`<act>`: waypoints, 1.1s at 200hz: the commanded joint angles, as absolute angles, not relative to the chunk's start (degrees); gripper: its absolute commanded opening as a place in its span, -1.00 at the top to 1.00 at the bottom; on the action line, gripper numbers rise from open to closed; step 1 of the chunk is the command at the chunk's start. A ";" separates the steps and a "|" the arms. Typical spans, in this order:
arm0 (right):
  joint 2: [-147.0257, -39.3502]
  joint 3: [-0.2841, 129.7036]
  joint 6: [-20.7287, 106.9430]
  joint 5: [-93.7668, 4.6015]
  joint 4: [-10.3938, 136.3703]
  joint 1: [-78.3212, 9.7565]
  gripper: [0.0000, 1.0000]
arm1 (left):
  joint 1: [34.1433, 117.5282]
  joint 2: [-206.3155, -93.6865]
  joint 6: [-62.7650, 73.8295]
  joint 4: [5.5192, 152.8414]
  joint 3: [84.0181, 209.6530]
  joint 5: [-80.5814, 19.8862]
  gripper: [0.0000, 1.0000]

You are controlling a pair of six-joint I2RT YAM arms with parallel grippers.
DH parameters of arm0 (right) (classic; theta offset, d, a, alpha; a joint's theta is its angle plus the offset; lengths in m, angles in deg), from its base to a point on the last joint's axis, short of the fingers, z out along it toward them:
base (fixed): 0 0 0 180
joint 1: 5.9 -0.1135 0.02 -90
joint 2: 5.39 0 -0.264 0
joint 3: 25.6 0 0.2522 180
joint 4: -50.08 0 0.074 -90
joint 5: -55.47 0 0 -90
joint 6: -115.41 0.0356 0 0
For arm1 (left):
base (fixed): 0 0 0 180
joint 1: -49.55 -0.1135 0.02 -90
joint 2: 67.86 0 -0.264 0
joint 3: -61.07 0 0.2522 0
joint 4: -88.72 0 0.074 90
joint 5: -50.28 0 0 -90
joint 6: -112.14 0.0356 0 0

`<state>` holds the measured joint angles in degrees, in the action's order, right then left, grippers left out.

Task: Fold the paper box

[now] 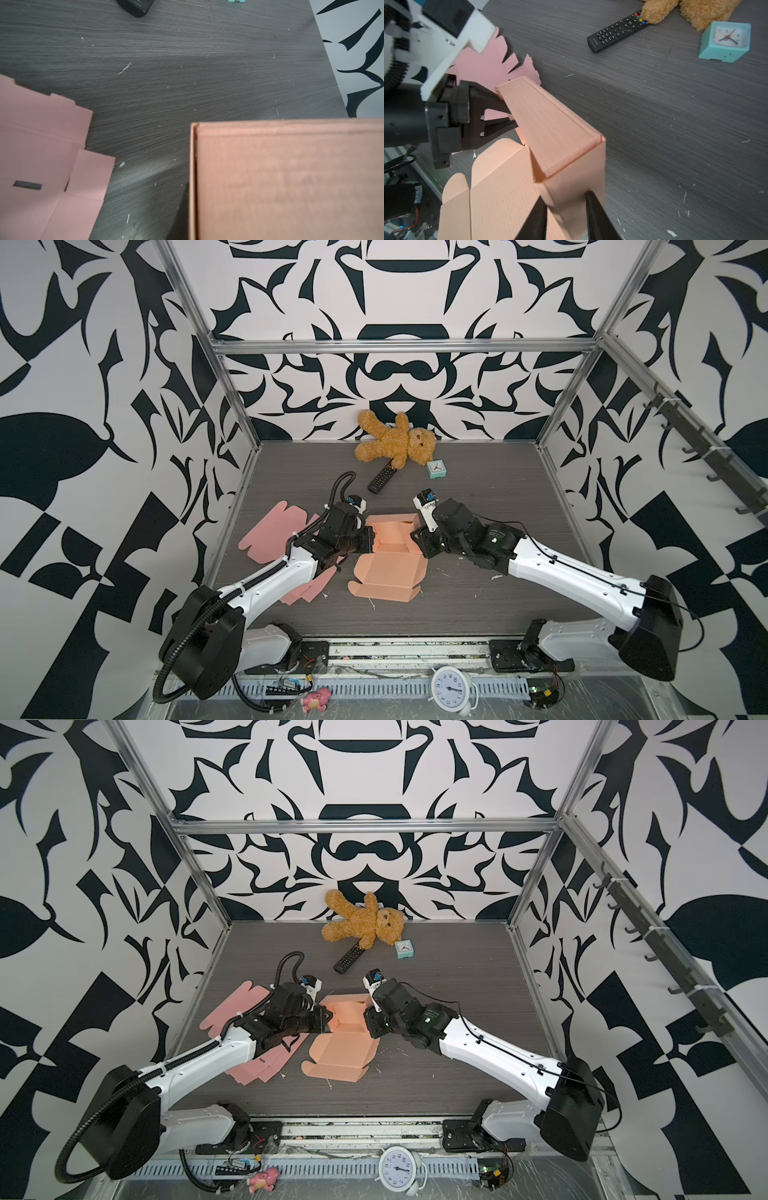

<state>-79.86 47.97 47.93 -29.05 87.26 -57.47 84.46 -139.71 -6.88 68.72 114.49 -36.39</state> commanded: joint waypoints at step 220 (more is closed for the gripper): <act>-96.66 63.73 62.03 14.30 106.21 -69.23 0.34 | 88.75 -140.19 -15.54 76.15 113.33 -39.05 1.00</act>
